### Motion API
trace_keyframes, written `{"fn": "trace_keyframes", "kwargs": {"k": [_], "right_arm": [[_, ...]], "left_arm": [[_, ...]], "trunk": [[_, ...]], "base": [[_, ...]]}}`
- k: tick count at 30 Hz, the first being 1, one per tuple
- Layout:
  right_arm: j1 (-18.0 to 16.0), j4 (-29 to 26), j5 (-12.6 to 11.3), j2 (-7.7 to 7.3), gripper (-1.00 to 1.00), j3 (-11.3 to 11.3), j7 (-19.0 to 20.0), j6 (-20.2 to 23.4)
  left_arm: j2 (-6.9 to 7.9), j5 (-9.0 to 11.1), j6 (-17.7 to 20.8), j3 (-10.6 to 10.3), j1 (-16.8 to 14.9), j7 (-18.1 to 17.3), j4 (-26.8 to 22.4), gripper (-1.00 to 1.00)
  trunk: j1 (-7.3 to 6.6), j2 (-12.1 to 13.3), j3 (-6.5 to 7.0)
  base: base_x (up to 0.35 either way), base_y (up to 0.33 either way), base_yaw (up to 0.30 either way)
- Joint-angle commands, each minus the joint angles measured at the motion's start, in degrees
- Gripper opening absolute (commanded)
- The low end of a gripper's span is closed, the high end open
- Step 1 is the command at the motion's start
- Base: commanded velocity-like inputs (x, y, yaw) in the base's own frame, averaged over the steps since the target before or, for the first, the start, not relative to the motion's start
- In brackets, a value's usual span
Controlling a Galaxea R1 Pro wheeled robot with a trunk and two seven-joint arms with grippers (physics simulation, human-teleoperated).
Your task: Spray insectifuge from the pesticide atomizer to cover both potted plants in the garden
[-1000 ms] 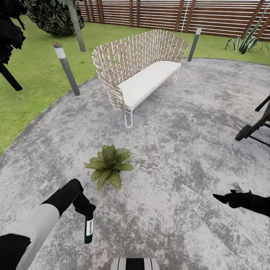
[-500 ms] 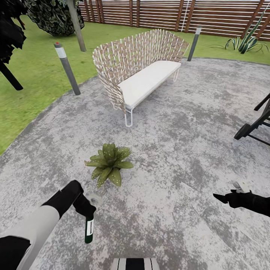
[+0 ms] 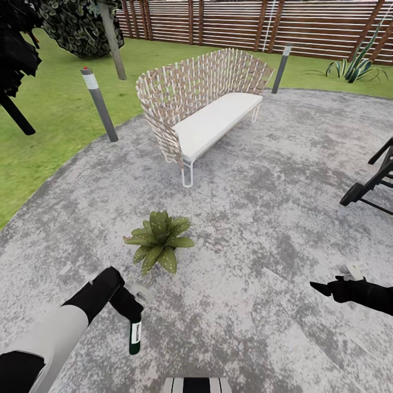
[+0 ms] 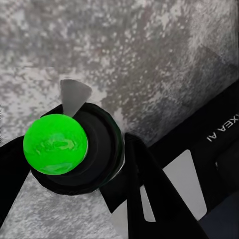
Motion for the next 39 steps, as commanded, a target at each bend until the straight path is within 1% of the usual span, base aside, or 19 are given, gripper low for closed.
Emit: {"fn": "trace_keyframes", "kwargs": {"k": [1,3,5,7,9,10,13,17,22,27,30,31,32,33,34,35,36,37,39], "right_arm": [[-0.06,-0.07,0.38,0.01,1.0,-0.04,0.48,0.46],[-0.04,-0.02,0.38,0.04,1.0,-0.02,0.48,0.45],[-0.05,0.01,0.38,0.05,1.0,0.1,0.44,0.43],[-0.04,0.03,0.38,0.06,1.0,0.28,0.39,0.42],[-0.02,0.05,0.38,0.06,1.0,0.37,0.39,0.43],[-0.04,0.04,0.38,0.06,1.0,0.44,0.4,0.42],[-0.06,0.04,0.38,0.06,1.0,0.51,0.4,0.44],[-0.08,0.01,0.38,0.07,1.0,0.51,0.4,0.5],[-0.04,-0.25,0.44,0.34,1.0,0.86,0.42,0.57],[-0.06,-0.31,0.38,0.47,1.0,0.55,0.35,0.63],[-0.02,-0.25,0.38,0.53,1.0,0.73,0.3,0.5],[-0.02,-0.31,0.41,0.56,1.0,1.02,0.46,0.43],[-0.09,-0.4,0.42,0.55,1.0,1.23,0.52,0.44],[-0.21,-0.5,0.43,0.5,1.0,1.66,0.62,0.46],[-0.58,-0.67,0.44,0.23,1.0,3.18,1.06,0.55],[-0.88,-0.74,0.45,0.04,1.0,4.2,1.45,0.58],[-1.93,-0.82,0.47,-0.5,1.0,6.54,2.48,0.6],[-2.66,-0.83,0.56,-0.75,1.0,7.82,3.06,0.62],[-5.74,-0.84,0.91,-1.51,1.0,13.15,5.33,0.73]], "left_arm": [[0.02,-0.4,-0.11,-0.16,0.25,-0.47,-0.62,-1.0],[-0.03,-0.31,-1.2,-0.15,1.21,-0.47,-2.3,-1.0],[-0.41,-0.26,-2.08,-0.14,2.26,-0.46,-4.2,-1.0],[-1.33,-0.22,-2.9,-0.17,3.64,-0.49,-6.48,-1.0],[-2.02,-0.25,-3.24,-0.21,4.23,-0.48,-7.38,-1.0],[-2.72,-0.34,-3.48,-0.23,4.63,-0.48,-8.09,-1.0],[-3.65,-0.5,-3.77,-0.13,5.12,-0.47,-9.0,-1.0],[-4.05,-0.4,-3.93,-0.12,5.28,-0.47,-9.48,-1.0],[-4.14,-0.37,-3.99,0.01,5.33,-0.47,-10.3,-1.0],[-4.32,-0.31,-4.23,0.09,5.35,-0.46,-10.7,-1.0],[-4.39,-0.29,-4.52,0.61,5.37,-0.46,-12.18,-1.0],[-4.28,-0.26,-4.69,1.74,5.35,-0.46,-12.94,-1.0],[-4.26,-0.25,-4.73,2.25,5.35,-0.48,-13.1,-1.0],[-4.28,-0.24,-4.77,2.78,5.34,-0.5,-13.24,-1.0],[-4.38,-0.22,-4.87,3.64,5.34,-0.52,-13.46,-1.0],[-4.45,-0.22,-4.91,3.94,5.36,-0.52,-13.56,-1.0],[-4.55,-0.21,-4.97,4.38,5.38,-0.53,-13.73,-1.0],[-4.62,-0.21,-5.01,4.54,5.39,-0.54,-13.79,-1.0],[-4.93,-0.18,-5.64,4.96,5.41,-0.58,-13.94,-1.0]], "trunk": [[-0.01,-0.02,0.05],[-0.01,-0.02,0.22],[-0.01,-0.02,0.4],[-0.01,-0.02,0.57],[-0.01,-0.02,0.74],[-0.01,-0.02,0.83],[-0.01,-0.02,1.06],[-0.01,-0.02,1.22],[-0.01,-0.02,1.26],[-0.01,-0.02,1.26],[-0.01,-0.02,1.26],[-0.01,-0.02,1.26],[-0.01,-0.02,1.26],[-0.01,-0.02,1.26],[-0.01,-0.02,1.26],[-0.01,-0.02,1.26],[-0.01,-0.02,1.26],[-0.01,-0.02,1.26],[-0.01,-0.02,1.26]], "base": [[0.0,0.0,0.0],[0.0,0.0,0.0],[0.0,0.0,0.0],[0.0,0.0,0.0],[0.0,0.0,0.0],[0.0,0.0,0.0],[0.0,0.0,0.0],[0.0,0.0,0.0],[0.0,0.0,0.0],[0.0,0.0,0.0],[0.0,0.0,0.0],[0.0,0.0,0.0],[0.0,0.0,0.0],[0.0,0.0,0.0],[0.0,0.0,0.0],[0.0,0.0,0.0],[0.0,0.0,0.0],[0.0,0.0,0.0],[0.0,0.0,0.0]]}}
